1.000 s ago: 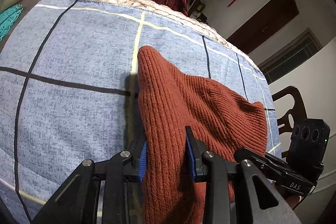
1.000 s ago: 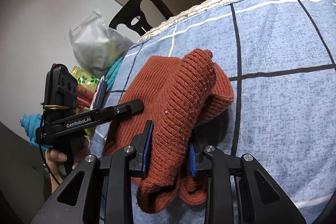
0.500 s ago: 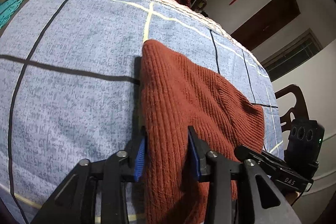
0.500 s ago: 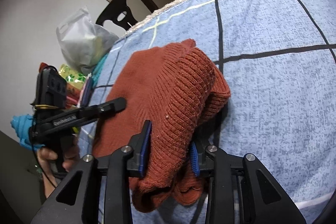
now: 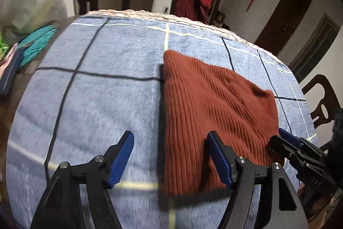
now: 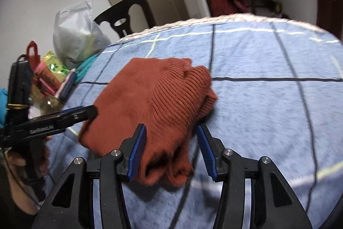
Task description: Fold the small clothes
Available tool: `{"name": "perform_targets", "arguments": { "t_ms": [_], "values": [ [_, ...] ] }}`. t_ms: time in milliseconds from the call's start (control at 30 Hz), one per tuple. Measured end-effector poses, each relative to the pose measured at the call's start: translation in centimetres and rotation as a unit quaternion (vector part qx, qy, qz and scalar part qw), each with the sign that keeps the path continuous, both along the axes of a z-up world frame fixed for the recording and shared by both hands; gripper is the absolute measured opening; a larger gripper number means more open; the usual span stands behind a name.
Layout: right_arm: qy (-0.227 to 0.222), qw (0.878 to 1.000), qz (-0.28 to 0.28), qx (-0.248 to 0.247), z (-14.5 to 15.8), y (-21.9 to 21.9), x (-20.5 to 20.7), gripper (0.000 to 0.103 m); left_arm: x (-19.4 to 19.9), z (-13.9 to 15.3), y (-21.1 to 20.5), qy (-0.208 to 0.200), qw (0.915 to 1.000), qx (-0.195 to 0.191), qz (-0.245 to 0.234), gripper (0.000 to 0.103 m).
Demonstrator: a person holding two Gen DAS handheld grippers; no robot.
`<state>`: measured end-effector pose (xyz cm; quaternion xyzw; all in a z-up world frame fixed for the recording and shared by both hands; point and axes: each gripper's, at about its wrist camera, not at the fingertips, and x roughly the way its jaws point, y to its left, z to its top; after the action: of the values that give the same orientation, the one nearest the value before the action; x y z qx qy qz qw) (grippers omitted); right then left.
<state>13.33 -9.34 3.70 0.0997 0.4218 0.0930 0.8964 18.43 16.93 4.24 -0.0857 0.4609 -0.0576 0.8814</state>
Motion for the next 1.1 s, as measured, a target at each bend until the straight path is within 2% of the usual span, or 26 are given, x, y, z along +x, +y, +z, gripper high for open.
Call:
{"name": "perform_targets", "arguments": {
  "t_ms": [133, 233, 333, 433, 500, 633, 733, 867, 1100],
  "values": [
    [-0.016, 0.998, 0.002, -0.053, 0.1, 1.5, -2.7, 0.05, -3.1, -0.6, -0.7, -0.017, 0.9988, 0.038, 0.026, 0.073],
    [-0.017, 0.996, 0.005, -0.091, -0.2, 2.9, -4.0, 0.05, -5.1, -1.0, -1.4, -0.037, 0.9979, 0.041, 0.033, 0.073],
    [-0.011, 0.994, 0.001, -0.107, -0.9, 3.4, -4.8, 0.05, -6.4, -2.1, -1.7, -0.026, 0.9981, 0.043, 0.037, 0.073],
    [-0.008, 0.991, 0.001, -0.136, -1.7, 4.1, -5.7, 0.05, -7.5, -3.0, -2.3, -0.023, 0.9965, 0.069, 0.041, 0.073],
    [-0.007, 0.99, 0.0, -0.142, -2.0, 4.3, -6.1, 0.05, -7.9, -3.6, -2.4, -0.015, 0.997, 0.066, 0.036, 0.073],
    [0.01, 0.992, -0.002, -0.129, -2.7, 4.2, -6.3, 0.05, -8.3, -3.8, -2.8, -0.026, 0.994, 0.097, 0.045, 0.073],
    [0.019, 0.99, -0.012, -0.139, -3.4, 4.0, -6.5, 0.05, -8.3, -4.2, -3.0, -0.023, 0.9947, 0.091, 0.044, 0.073],
    [0.016, 0.988, -0.017, -0.15, -3.6, 4.3, -6.6, 0.05, -8.4, -4.5, -3.6, -0.03, 0.9927, 0.109, 0.042, 0.073],
    [0.017, 0.985, -0.025, -0.168, -3.9, 4.6, -6.6, 0.051, -8.8, -4.6, -3.6, -0.033, 0.993, 0.105, 0.045, 0.076]
  ]
}}
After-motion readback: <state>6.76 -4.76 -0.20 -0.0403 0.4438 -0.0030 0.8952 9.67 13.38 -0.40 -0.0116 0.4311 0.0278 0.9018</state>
